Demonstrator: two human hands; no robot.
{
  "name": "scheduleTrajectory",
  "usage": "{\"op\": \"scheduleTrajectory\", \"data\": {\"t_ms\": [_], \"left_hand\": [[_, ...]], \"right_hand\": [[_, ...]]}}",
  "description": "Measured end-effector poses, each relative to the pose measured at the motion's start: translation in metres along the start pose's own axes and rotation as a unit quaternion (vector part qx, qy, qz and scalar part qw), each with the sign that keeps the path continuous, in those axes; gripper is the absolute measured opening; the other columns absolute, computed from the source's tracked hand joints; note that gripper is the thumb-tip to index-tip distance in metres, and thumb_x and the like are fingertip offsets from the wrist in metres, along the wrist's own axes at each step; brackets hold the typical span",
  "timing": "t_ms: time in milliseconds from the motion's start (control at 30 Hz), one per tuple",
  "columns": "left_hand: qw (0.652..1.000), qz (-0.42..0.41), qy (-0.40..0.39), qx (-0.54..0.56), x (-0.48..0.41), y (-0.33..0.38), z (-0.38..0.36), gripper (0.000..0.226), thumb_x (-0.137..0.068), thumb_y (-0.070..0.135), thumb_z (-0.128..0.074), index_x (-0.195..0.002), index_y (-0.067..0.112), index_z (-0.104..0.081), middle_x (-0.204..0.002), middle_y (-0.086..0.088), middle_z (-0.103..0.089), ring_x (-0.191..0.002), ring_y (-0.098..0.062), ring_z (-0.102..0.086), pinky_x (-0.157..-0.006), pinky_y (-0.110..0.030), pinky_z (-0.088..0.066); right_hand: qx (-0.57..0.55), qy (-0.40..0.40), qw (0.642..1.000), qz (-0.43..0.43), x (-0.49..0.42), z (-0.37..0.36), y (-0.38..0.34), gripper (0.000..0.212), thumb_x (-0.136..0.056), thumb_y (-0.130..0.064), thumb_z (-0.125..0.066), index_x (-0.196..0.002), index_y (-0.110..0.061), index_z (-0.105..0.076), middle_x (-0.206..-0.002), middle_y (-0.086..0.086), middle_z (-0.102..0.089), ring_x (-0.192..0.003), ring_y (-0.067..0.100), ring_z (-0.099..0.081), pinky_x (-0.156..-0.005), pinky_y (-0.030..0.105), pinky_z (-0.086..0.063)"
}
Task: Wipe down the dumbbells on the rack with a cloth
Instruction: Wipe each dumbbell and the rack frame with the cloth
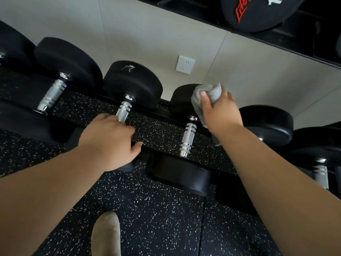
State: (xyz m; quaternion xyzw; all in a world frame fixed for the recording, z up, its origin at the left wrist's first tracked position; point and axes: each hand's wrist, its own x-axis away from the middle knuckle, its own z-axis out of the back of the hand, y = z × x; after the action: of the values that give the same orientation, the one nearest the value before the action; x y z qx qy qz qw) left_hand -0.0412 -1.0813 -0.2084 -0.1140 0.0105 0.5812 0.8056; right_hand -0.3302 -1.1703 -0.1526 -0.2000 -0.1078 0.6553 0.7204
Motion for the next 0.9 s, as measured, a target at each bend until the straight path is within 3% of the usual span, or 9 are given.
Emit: {"op": "scheduleTrajectory", "data": {"t_ms": [67,167,233,333,467,567,667,767,900], "left_hand": [[1.000,0.002,0.004,0.002,-0.001,0.000,0.000,0.058,-0.086,0.067,-0.032,-0.075,0.025,-0.070,-0.066,0.005,-0.063,-0.074,-0.022,-0.058,-0.085,-0.041,-0.045],[1.000,0.004,0.013,0.006,-0.001,0.001,-0.001,0.055,-0.085,0.066,-0.034,-0.068,0.025,-0.065,-0.059,0.005,-0.055,-0.064,-0.021,-0.051,-0.075,-0.040,-0.046],[1.000,0.008,0.021,0.003,-0.001,0.001,-0.001,0.054,-0.085,0.066,-0.035,-0.066,0.024,-0.064,-0.057,0.005,-0.051,-0.061,-0.020,-0.048,-0.070,-0.038,-0.043],[1.000,0.013,0.026,0.000,-0.001,0.001,-0.002,0.052,-0.084,0.065,-0.037,-0.067,0.025,-0.066,-0.058,0.005,-0.053,-0.062,-0.020,-0.049,-0.069,-0.037,-0.042],[1.000,0.012,0.015,-0.007,-0.002,0.002,-0.001,0.051,-0.083,0.064,-0.039,-0.071,0.025,-0.070,-0.059,0.005,-0.056,-0.065,-0.020,-0.053,-0.071,-0.037,-0.043],[1.000,0.018,0.009,-0.009,-0.002,0.003,0.000,0.053,-0.082,0.065,-0.036,-0.073,0.027,-0.071,-0.060,0.006,-0.057,-0.068,-0.020,-0.055,-0.071,-0.036,-0.044],[1.000,0.016,0.007,-0.005,-0.002,0.003,0.000,0.054,-0.082,0.066,-0.034,-0.074,0.029,-0.071,-0.062,0.007,-0.057,-0.068,-0.019,-0.054,-0.070,-0.035,-0.043],[1.000,0.017,0.012,0.001,-0.001,0.002,0.000,0.052,-0.082,0.065,-0.036,-0.073,0.028,-0.071,-0.060,0.006,-0.056,-0.066,-0.019,-0.054,-0.067,-0.034,-0.041],[1.000,0.019,0.016,-0.004,-0.002,0.004,0.001,0.050,-0.081,0.064,-0.039,-0.072,0.028,-0.072,-0.059,0.006,-0.055,-0.065,-0.019,-0.054,-0.064,-0.033,-0.034]], "right_hand": [[0.090,0.000,0.993,0.075,-0.007,-0.001,-0.028,0.078,-0.097,-0.069,-0.041,-0.148,-0.011,-0.039,-0.138,0.013,-0.052,-0.125,0.034,-0.052,-0.100,0.045,-0.048],[0.238,-0.017,0.934,0.264,-0.009,-0.013,-0.054,0.067,-0.095,-0.069,-0.040,-0.135,-0.017,-0.053,-0.137,0.005,-0.055,-0.130,0.031,-0.047,-0.112,0.046,-0.037],[0.250,-0.025,0.921,0.296,-0.011,-0.015,-0.049,0.064,-0.093,-0.065,-0.046,-0.140,-0.021,-0.051,-0.143,0.000,-0.052,-0.137,0.028,-0.042,-0.119,0.044,-0.029],[0.188,-0.012,0.957,0.222,-0.010,-0.008,-0.020,0.076,-0.091,-0.066,-0.055,-0.154,-0.028,-0.037,-0.160,-0.003,-0.037,-0.147,0.028,-0.033,-0.121,0.047,-0.028],[-0.027,0.030,0.997,0.067,0.004,-0.012,0.013,0.091,-0.088,-0.069,-0.060,-0.161,-0.029,-0.023,-0.163,-0.005,-0.032,-0.145,0.024,-0.037,-0.117,0.043,-0.039],[-0.157,0.017,0.987,-0.025,0.013,-0.013,0.023,0.078,-0.093,-0.066,-0.055,-0.159,-0.034,-0.028,-0.157,-0.002,-0.040,-0.139,0.022,-0.046,-0.106,0.033,-0.044],[-0.235,-0.009,0.963,-0.134,0.008,-0.011,0.013,0.049,-0.094,-0.067,-0.050,-0.130,-0.034,-0.045,-0.126,0.003,-0.060,-0.109,0.028,-0.064,-0.089,0.040,-0.058],[-0.167,0.002,0.979,-0.116,0.002,-0.010,-0.001,0.065,-0.097,-0.063,-0.048,-0.144,-0.019,-0.041,-0.133,0.009,-0.057,-0.109,0.030,-0.062,-0.069,0.029,-0.054],[-0.193,-0.009,0.976,-0.104,0.014,-0.018,0.017,0.084,-0.097,-0.064,-0.051,-0.162,-0.021,-0.018,-0.155,0.008,-0.043,-0.125,0.029,-0.056,-0.077,0.011,-0.045]]}}
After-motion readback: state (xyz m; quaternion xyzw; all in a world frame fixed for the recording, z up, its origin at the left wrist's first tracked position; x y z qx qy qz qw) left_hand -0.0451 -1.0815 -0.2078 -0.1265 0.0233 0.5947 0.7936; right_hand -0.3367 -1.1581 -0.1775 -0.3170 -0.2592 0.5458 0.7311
